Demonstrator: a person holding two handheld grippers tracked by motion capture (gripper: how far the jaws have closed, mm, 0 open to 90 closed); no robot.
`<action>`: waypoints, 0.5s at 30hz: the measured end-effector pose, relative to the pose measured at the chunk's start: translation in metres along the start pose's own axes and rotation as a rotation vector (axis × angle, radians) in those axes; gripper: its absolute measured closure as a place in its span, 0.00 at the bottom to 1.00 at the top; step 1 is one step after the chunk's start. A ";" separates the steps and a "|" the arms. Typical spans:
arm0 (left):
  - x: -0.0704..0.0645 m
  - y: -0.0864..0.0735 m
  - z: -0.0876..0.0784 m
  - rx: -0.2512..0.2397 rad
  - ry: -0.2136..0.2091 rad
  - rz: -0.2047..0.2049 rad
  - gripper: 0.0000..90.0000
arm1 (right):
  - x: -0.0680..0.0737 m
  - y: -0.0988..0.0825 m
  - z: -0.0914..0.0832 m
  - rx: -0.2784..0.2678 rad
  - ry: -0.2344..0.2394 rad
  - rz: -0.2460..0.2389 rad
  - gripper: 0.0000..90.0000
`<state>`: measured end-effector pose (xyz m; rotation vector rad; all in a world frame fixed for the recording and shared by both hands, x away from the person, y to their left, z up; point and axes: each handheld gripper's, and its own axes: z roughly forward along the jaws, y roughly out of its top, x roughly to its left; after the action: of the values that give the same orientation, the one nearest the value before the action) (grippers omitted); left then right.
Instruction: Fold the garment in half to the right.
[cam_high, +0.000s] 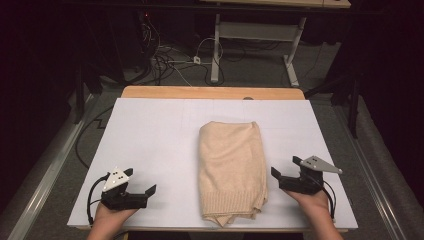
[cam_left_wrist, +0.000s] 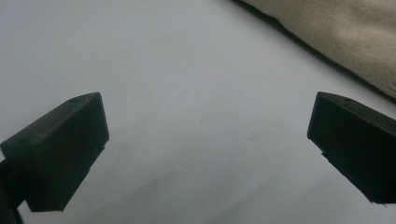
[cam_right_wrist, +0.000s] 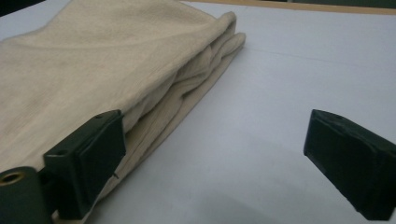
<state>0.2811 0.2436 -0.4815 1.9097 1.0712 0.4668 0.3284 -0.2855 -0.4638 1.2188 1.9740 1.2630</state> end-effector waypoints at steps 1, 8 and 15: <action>-0.001 0.000 0.000 0.001 -0.001 0.005 0.00 | 0.002 -0.003 -0.006 -0.006 -0.001 0.001 0.03; -0.008 0.004 -0.001 -0.015 -0.016 0.026 0.00 | 0.010 -0.025 -0.040 -0.058 -0.028 0.011 0.00; -0.023 0.008 0.006 0.010 -0.024 0.068 0.00 | 0.014 -0.034 -0.055 -0.107 -0.023 -0.008 0.00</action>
<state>0.2761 0.2197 -0.4765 1.9607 0.9974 0.4758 0.2655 -0.3038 -0.4685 1.1674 1.8675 1.3272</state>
